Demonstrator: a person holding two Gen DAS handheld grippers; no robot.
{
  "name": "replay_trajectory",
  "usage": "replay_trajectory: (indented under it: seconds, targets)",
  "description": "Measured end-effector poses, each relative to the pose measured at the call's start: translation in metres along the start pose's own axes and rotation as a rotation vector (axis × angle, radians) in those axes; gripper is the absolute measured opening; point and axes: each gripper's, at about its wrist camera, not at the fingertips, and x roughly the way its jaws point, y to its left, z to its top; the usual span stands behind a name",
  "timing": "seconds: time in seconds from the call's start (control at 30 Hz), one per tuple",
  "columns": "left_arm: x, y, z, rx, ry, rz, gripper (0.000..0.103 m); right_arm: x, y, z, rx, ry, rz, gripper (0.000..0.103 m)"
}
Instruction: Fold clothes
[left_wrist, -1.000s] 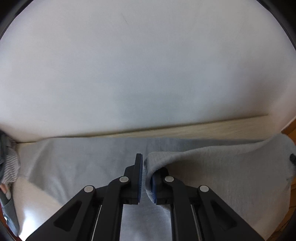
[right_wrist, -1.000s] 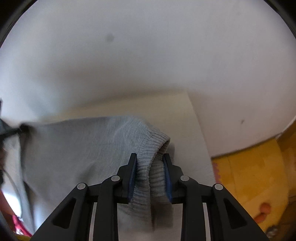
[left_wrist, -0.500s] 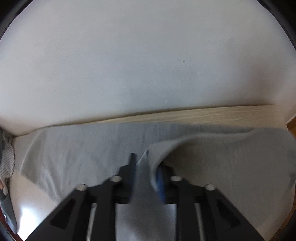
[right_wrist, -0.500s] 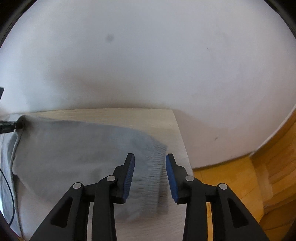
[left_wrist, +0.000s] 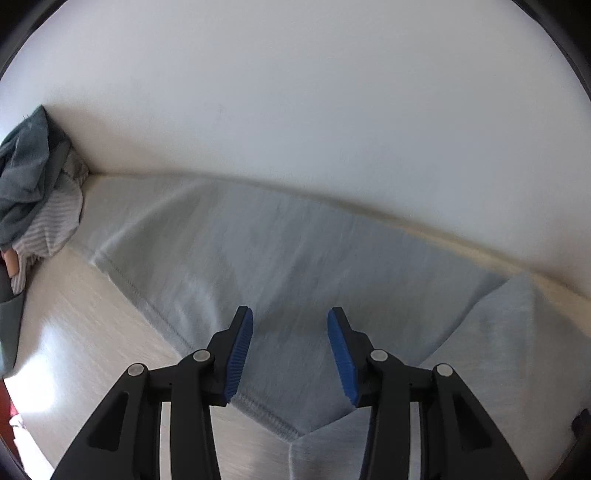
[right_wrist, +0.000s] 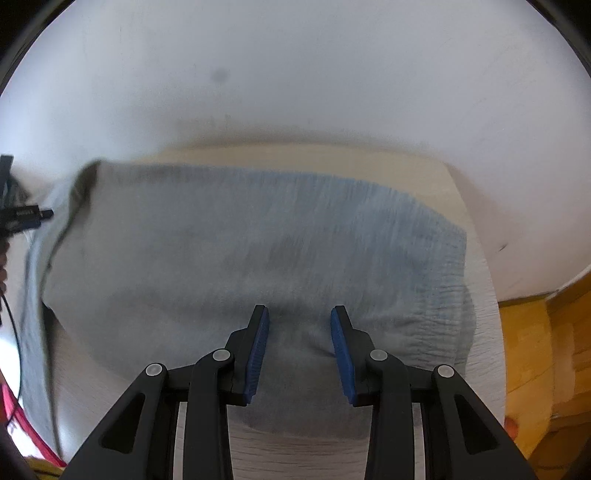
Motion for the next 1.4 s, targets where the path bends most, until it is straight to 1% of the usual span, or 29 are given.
replay_trajectory:
  seconds: [0.13, 0.27, 0.37, 0.5, 0.53, 0.57, 0.63, 0.67, 0.73, 0.8, 0.87, 0.9, 1.0, 1.1, 1.13, 1.23, 1.3, 1.4]
  targets:
    - [-0.006, 0.001, -0.019, -0.009, 0.017, 0.009, 0.040, 0.003, -0.012, 0.001, -0.041, 0.028, -0.005, 0.035]
    - [-0.021, -0.003, -0.045, -0.016, 0.031, 0.007, 0.041, 0.006, -0.042, 0.004, -0.039, 0.042, -0.018, 0.035]
    - [-0.036, -0.011, -0.070, -0.010, 0.041, -0.005, 0.041, 0.007, -0.061, 0.006, -0.040, 0.051, -0.040, 0.036]
    - [-0.053, -0.012, -0.092, -0.003, 0.045, -0.024, 0.041, 0.013, -0.075, 0.016, -0.042, 0.054, -0.060, 0.037]
    - [-0.056, -0.011, -0.095, -0.010, 0.048, -0.032, 0.040, 0.014, -0.075, 0.017, -0.043, 0.055, -0.067, 0.037]
    - [-0.055, -0.005, -0.089, -0.019, 0.051, -0.045, 0.040, 0.013, -0.073, 0.019, -0.039, 0.057, -0.077, 0.037]
    - [-0.065, 0.002, -0.090, -0.030, 0.030, -0.054, 0.040, 0.007, -0.067, 0.021, -0.012, 0.042, -0.081, 0.037]
    - [-0.071, 0.003, -0.090, -0.030, 0.016, -0.051, 0.040, 0.002, -0.063, 0.022, 0.003, 0.027, -0.063, 0.037]
    - [-0.085, 0.012, -0.088, -0.019, -0.030, -0.021, 0.040, -0.012, -0.052, 0.020, 0.026, -0.003, 0.013, 0.037]
    - [-0.097, 0.025, -0.085, -0.011, -0.071, 0.003, 0.040, -0.023, -0.034, 0.014, 0.017, -0.014, 0.081, 0.037]
    - [-0.104, 0.038, -0.091, -0.014, -0.088, 0.014, 0.040, -0.032, -0.010, 0.007, -0.005, -0.014, 0.150, 0.038]
    - [-0.094, 0.035, -0.080, -0.014, -0.090, 0.015, 0.040, -0.037, 0.002, 0.003, -0.016, -0.014, 0.185, 0.038]
    - [-0.081, 0.053, -0.062, -0.006, -0.074, 0.008, 0.040, -0.038, 0.036, -0.007, -0.027, 0.010, 0.275, 0.038]
    - [-0.062, 0.073, -0.038, 0.046, -0.047, -0.022, 0.039, -0.039, 0.072, -0.023, -0.010, 0.039, 0.292, 0.038]
    - [-0.071, 0.064, -0.041, 0.065, -0.043, -0.032, 0.039, -0.037, 0.080, -0.026, 0.001, 0.049, 0.295, 0.038]
    - [-0.061, 0.076, -0.039, 0.122, -0.031, -0.076, 0.039, -0.034, 0.106, -0.034, 0.035, 0.075, 0.298, 0.038]
    - [-0.063, 0.074, -0.038, 0.153, -0.018, -0.104, 0.039, -0.031, 0.119, -0.039, 0.066, 0.088, 0.278, 0.038]
    - [-0.051, 0.077, -0.038, 0.200, -0.006, -0.135, 0.039, -0.025, 0.132, -0.045, 0.094, 0.110, 0.265, 0.038]
